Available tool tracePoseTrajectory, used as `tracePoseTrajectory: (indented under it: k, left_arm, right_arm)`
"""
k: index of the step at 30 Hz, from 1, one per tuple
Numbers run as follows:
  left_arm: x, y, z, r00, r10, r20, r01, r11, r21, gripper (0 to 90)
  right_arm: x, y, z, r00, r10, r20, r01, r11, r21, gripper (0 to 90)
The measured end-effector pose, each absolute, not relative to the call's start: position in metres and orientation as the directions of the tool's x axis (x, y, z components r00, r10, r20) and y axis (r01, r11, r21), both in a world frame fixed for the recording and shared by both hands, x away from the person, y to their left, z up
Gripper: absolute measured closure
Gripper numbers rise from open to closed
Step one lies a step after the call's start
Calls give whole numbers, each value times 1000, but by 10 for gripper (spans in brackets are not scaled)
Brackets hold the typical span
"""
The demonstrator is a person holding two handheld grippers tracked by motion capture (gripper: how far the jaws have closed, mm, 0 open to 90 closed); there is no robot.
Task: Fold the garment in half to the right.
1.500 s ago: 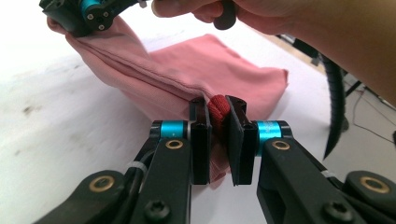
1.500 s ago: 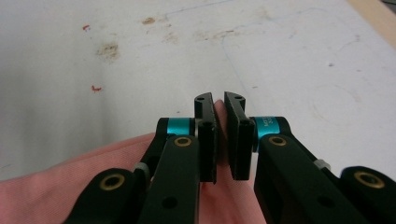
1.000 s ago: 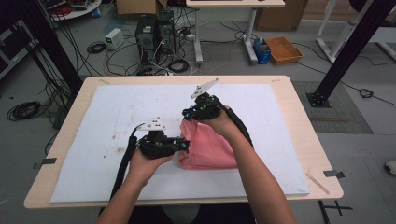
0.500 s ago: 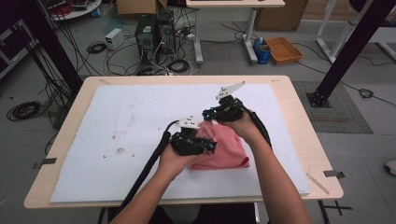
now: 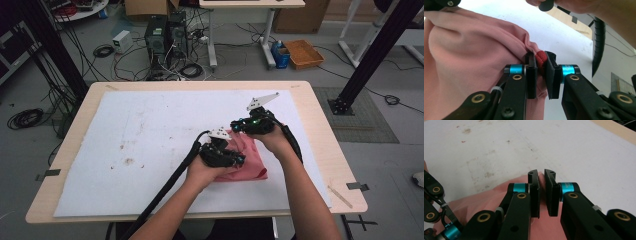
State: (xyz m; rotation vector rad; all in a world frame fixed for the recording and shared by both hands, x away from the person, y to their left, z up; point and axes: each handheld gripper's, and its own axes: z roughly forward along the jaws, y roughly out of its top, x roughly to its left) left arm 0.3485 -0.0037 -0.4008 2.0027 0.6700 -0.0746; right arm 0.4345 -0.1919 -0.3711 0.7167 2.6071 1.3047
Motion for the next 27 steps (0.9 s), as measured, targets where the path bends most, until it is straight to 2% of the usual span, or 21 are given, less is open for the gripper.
tracePoseTrajectory:
  k: [4, 8, 14, 21, 27]
  left_arm:
    - [350, -13, -406, 845, 426, -324, 486, -359, 797, 790]
    - [350, -18, -408, 852, 413, -322, 474, -345, 811, 652]
    - [348, -9, -406, 841, 440, -315, 473, -313, 824, 555]
    - [343, 40, -397, 813, 510, -282, 461, -267, 846, 471]
    - [333, 95, -393, 764, 615, -194, 425, -253, 869, 413]
  right_arm:
    - [434, -199, -376, -870, 484, 94, 364, 502, 785, 816]
    - [434, -206, -376, -863, 495, 102, 372, 485, 792, 727]
    - [433, -219, -371, -835, 538, 116, 396, 441, 805, 643]
    - [433, -217, -371, -817, 565, 111, 419, 451, 788, 558]
    - [421, -217, -377, -768, 636, 73, 465, 475, 747, 426]
